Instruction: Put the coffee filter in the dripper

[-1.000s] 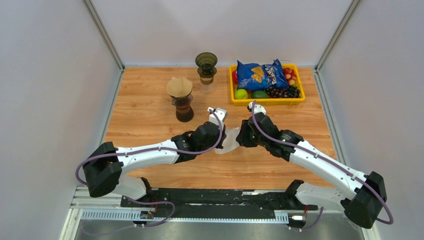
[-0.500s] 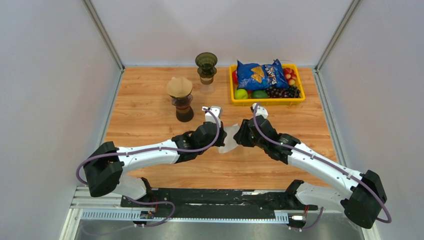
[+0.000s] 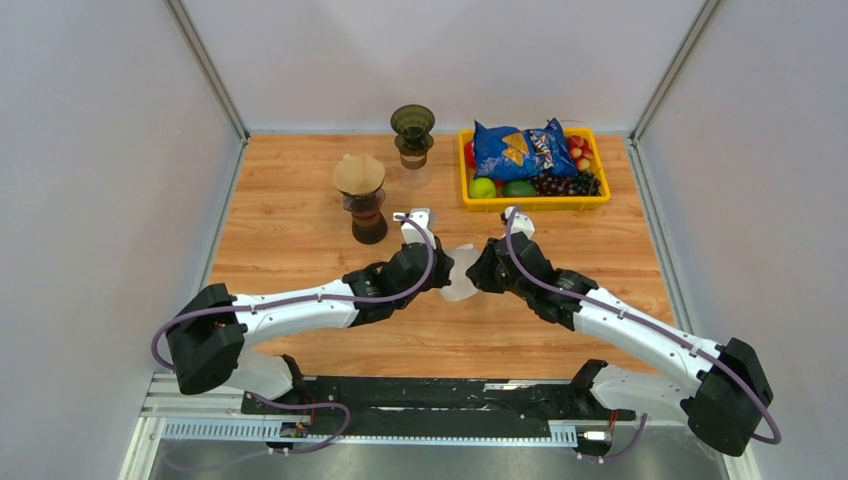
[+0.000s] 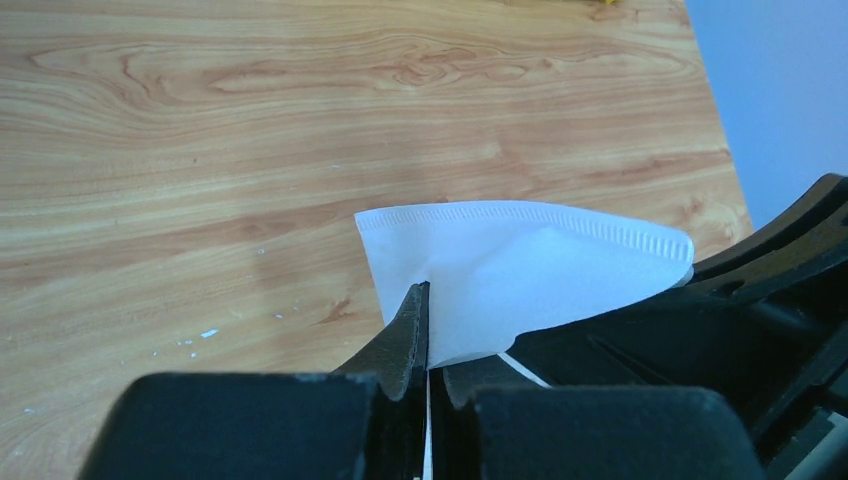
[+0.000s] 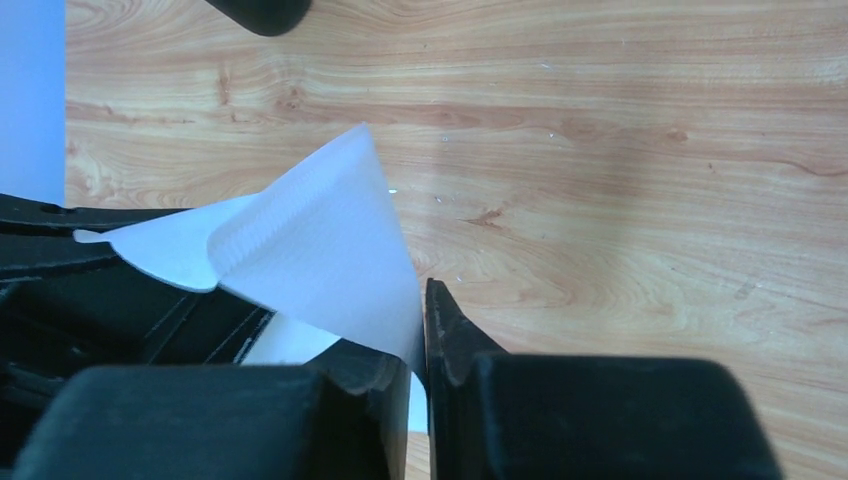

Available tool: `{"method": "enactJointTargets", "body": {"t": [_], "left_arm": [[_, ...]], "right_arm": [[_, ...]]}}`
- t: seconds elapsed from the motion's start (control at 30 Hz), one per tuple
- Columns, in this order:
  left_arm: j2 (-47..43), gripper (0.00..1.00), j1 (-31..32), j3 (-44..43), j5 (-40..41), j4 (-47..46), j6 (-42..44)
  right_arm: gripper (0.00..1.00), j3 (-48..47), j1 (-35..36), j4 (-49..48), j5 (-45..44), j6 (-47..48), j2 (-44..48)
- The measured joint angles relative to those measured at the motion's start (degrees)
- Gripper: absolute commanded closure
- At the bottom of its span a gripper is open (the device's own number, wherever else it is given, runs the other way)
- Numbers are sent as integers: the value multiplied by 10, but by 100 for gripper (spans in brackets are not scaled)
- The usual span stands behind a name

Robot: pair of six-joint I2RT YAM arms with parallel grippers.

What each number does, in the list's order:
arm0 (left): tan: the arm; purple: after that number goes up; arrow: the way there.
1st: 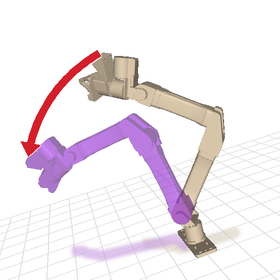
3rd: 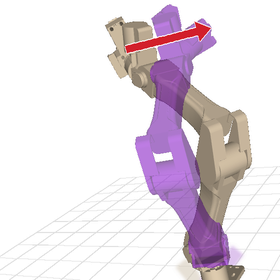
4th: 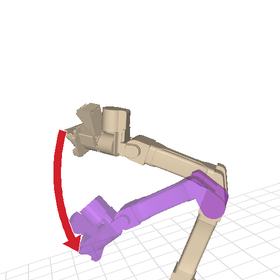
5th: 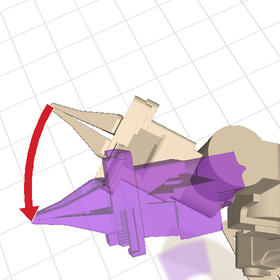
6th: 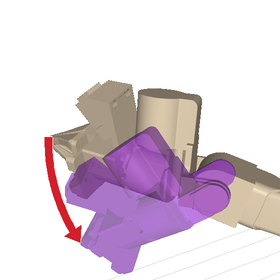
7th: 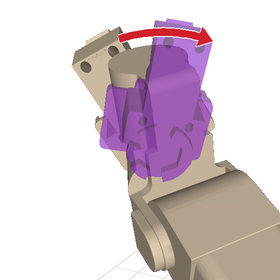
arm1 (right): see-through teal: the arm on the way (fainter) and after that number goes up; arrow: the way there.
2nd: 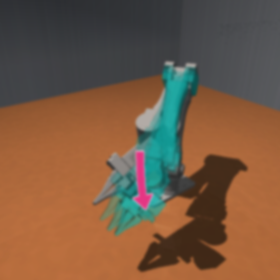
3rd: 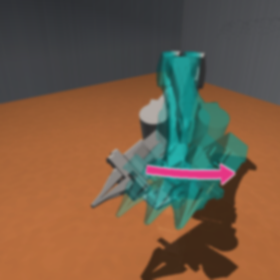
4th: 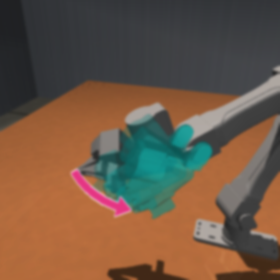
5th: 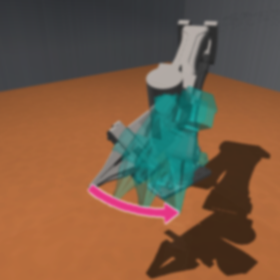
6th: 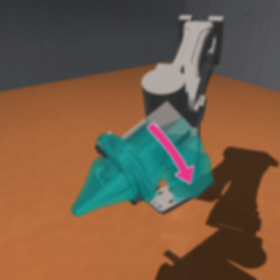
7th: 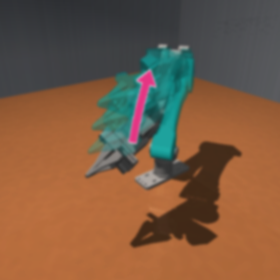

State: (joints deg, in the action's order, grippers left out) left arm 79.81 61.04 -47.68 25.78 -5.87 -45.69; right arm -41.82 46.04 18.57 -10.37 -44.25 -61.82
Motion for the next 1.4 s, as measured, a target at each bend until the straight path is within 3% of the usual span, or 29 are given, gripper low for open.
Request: {"method": "enactJointTargets", "body": {"t": [0.07,0.5,0.9,0.97,1.07,1.13,1.17,1.23,1.4], "left_arm": [[-3,100,0,2,5,0,-4],[-38,100,0,16,18,1,-15],[-46,75,-4,19,16,3,-12],[-46,68,-5,19,11,3,-7],[-46,49,-7,19,-2,2,6],[-48,32,-7,19,-16,0,20],[-51,17,-7,20,-25,-2,30],[-59,4,-7,21,-46,-6,50],[-98,0,-7,41,-97,-41,83]], "right_arm": [[100,6,0,-6,0,7,1],[100,26,0,-9,4,50,33],[100,26,0,-3,-4,49,44],[100,26,0,-2,-4,49,44],[100,26,0,2,-2,49,44],[100,26,0,9,-2,49,44],[100,25,0,12,-3,49,44],[100,22,-1,23,-2,49,44],[100,-9,-6,56,0,49,32]]}}
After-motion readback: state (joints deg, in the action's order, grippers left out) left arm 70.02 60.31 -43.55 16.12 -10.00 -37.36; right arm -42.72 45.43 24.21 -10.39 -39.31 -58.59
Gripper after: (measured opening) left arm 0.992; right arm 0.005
